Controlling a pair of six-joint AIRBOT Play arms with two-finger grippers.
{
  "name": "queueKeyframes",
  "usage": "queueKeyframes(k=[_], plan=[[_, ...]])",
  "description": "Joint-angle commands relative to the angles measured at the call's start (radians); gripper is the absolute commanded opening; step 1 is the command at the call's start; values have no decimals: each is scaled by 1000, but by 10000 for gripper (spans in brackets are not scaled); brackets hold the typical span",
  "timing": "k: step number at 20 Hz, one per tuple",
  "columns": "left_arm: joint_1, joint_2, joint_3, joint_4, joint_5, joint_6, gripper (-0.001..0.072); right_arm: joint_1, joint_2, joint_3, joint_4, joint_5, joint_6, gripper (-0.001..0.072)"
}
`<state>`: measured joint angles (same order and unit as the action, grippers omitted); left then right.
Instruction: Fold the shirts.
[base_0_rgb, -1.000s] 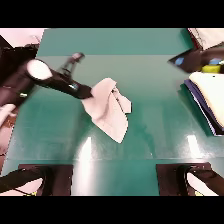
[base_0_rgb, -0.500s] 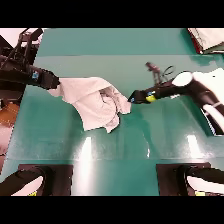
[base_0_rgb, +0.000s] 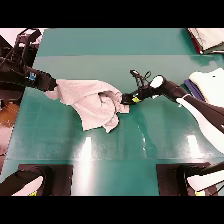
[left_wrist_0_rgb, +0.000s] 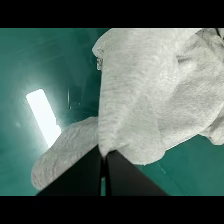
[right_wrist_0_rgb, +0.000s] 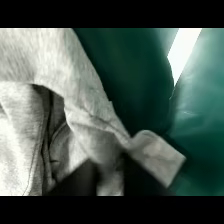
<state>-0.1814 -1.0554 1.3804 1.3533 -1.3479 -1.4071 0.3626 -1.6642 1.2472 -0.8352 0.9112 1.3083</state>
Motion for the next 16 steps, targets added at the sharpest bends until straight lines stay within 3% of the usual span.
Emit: queueKeyframes(k=[1, 5, 8, 13, 16], plan=[[0, 1, 1, 1, -6, 0, 22, 2, -21, 24, -6, -25, -3, 18], [1, 7, 33, 63, 0, 0, 22, -43, 85, 24, -6, -21, -8, 17], [1, 7, 217, 145, 2, -10, 22, -143, 273, 40, -12, -20, -8, 16], [0, 7, 622, 154, -21, -10, 22, -277, 512, 331, -132, 119, -8, 16], [0, 39, 737, 142, -37, -10, 22, -309, 609, 505, -167, 151, -8, 16]])
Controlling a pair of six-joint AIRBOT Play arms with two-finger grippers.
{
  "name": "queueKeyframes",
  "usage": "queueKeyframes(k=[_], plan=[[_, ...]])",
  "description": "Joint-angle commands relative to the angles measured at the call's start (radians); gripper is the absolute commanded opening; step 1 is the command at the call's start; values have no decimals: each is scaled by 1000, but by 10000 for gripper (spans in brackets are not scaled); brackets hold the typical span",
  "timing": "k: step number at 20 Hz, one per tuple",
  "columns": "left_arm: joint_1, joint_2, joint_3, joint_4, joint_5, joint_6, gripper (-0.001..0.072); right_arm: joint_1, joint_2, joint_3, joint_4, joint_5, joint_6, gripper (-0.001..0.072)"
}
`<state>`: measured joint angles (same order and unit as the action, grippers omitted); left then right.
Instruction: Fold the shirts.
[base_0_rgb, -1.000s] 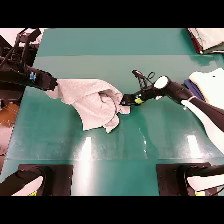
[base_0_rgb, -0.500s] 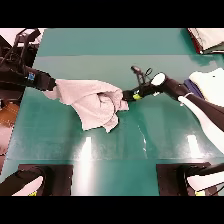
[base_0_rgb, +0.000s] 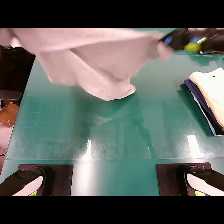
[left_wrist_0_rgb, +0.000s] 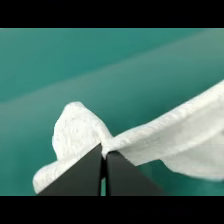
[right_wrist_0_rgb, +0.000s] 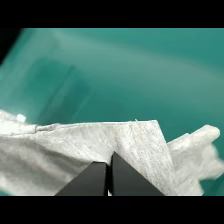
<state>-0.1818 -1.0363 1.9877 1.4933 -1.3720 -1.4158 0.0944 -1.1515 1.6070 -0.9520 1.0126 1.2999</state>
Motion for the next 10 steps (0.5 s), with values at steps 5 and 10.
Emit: queueKeyframes(k=[5, 10], plan=[[1, 141, 127, -104, -7, -2, 21, -133, 219, 358, -74, 189, 2, 16], [1, 175, 121, -169, -12, 0, 21, -357, 233, 499, -68, 284, 27, 15]])
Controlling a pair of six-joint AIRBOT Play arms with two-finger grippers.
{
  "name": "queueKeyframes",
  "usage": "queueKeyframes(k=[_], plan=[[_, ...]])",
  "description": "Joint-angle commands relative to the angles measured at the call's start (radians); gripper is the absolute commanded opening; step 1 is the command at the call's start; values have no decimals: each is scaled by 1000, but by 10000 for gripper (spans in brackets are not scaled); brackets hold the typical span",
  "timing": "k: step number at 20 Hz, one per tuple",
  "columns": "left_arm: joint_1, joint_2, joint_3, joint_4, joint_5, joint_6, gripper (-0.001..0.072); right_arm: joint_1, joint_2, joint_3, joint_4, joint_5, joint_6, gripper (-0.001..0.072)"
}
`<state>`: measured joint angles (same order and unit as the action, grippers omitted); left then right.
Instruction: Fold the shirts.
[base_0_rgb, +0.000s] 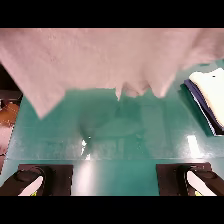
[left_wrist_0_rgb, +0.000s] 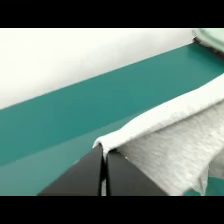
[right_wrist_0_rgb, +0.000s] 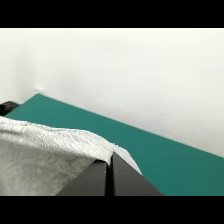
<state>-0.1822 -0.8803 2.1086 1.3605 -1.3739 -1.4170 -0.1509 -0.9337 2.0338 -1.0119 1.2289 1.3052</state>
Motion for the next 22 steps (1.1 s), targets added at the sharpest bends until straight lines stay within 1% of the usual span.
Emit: queueKeyframes(k=[1, 3, 5, 7, 9, 11, 13, 14, 17, 20, 21, 22], plan=[[1, 17, -32, -36, -19, 2, 21, -151, 16, 51, -1, 92, 23, 15], [1, 2, -146, -35, -60, 2, 21, -176, 5, -45, 28, 124, 26, 15], [1, -35, -284, -37, -134, 3, 21, -129, -56, -116, 31, 201, 41, 15], [1, -90, -437, -37, -171, 4, 21, -38, -151, -177, -11, 261, 58, 15], [1, -158, -585, -37, -139, 37, 21, 68, -259, -235, -122, 260, 77, 15], [1, -238, -701, -36, -56, 50, 22, 146, -375, -277, -225, 226, 87, 15], [2, -350, -742, -33, 48, 84, 21, 187, -498, -284, -270, 159, 93, 16], [2, -411, -742, -33, 102, 90, 22, 195, -560, -276, -272, 121, 99, 16], [3, -543, -741, -33, 271, 88, 22, 195, -695, -246, -270, 22, 169, 18], [5, -595, -740, -27, 393, 54, 25, 193, -778, -196, -271, -14, 172, 25], [11, -597, -738, -33, 422, 50, 183, 193, -794, -174, -270, -17, 172, 156], [24, -597, -725, -32, 431, 23, 386, 188, -805, -150, -269, -18, 172, 407]])
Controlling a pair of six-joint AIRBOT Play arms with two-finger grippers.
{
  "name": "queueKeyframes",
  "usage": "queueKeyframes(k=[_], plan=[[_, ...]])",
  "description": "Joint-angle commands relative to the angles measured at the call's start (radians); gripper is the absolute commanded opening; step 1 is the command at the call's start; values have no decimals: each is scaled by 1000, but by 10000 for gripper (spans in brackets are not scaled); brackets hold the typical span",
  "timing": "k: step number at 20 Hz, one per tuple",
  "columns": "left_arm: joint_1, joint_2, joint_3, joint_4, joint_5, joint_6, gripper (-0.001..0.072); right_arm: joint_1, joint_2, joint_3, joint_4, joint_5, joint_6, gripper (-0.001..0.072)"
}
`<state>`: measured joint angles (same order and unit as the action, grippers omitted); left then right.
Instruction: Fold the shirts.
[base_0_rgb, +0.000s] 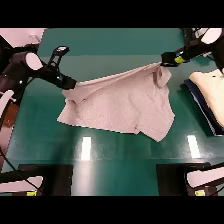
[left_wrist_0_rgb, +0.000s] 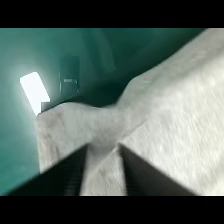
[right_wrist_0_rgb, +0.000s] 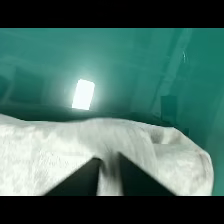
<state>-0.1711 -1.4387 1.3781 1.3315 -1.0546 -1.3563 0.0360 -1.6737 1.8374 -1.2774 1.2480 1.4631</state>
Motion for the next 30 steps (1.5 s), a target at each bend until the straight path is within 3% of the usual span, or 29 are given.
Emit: queueKeyframes(k=[1, 4, 8, 10, 14, 21, 27, 29, 30], plan=[[31, -39, 25, -4, 101, -44, 383, -3, -68, 69, 10, -32, 14, 452], [131, -39, 106, -21, -33, -44, 383, -40, -68, 153, 114, 69, 12, 449], [337, -40, 86, -235, -255, 9, 383, -99, -42, 185, 327, 271, -26, 438], [426, -40, 11, -295, -311, 67, 384, -103, 11, 114, 361, 293, -58, 363], [526, -40, -215, -300, -311, 131, 384, -100, 132, -52, 362, 263, -77, 363], [534, -40, -426, -370, -243, 239, 384, -100, 276, -253, 362, 145, -77, 363], [534, -40, -499, -373, -228, 238, 377, -100, 321, -269, 362, 142, -77, 363], [534, -40, -497, -389, -220, 238, 353, -100, 334, -269, 361, 143, -77, 363], [534, -39, -497, -406, -217, 239, 219, -100, 340, -270, 360, 146, -77, 363]])
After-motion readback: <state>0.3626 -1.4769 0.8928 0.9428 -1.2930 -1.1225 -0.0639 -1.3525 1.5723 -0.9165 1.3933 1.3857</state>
